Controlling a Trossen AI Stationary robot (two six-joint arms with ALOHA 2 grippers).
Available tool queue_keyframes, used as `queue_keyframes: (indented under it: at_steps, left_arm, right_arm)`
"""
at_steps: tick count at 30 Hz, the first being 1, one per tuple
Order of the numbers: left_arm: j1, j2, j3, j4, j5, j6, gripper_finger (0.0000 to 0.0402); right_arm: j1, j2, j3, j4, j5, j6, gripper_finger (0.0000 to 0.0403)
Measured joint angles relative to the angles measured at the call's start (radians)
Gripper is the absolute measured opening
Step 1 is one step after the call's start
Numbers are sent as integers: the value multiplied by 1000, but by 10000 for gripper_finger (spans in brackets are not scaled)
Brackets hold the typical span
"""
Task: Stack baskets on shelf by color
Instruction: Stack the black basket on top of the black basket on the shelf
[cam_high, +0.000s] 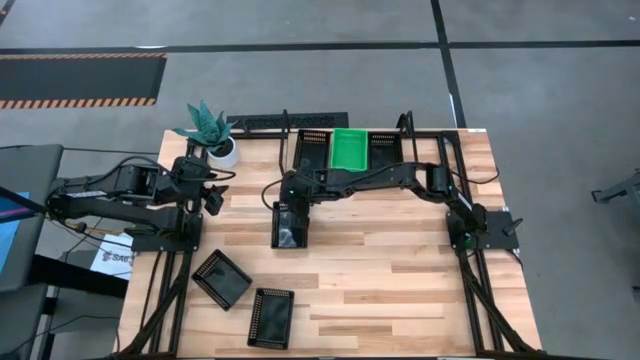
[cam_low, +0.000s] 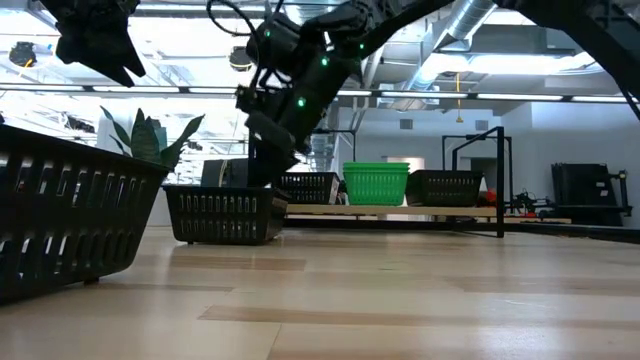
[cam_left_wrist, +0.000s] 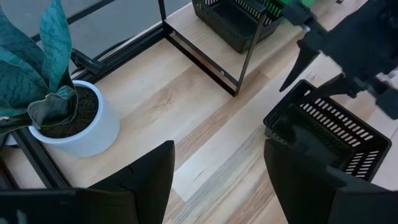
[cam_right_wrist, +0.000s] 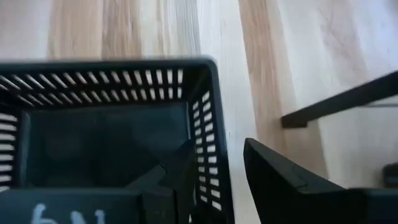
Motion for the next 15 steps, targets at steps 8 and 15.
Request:
queue_keyframes:
  at_steps: [8,15]
  left_arm:
    - [0,0,0,0,0,-1,236]
    - [0,0,0,0,-1,-1,236]
  right_arm:
    - [-11,1,-6,-1,-1,0,157]
    - [-9,1,-6,-3,-5,0,157]
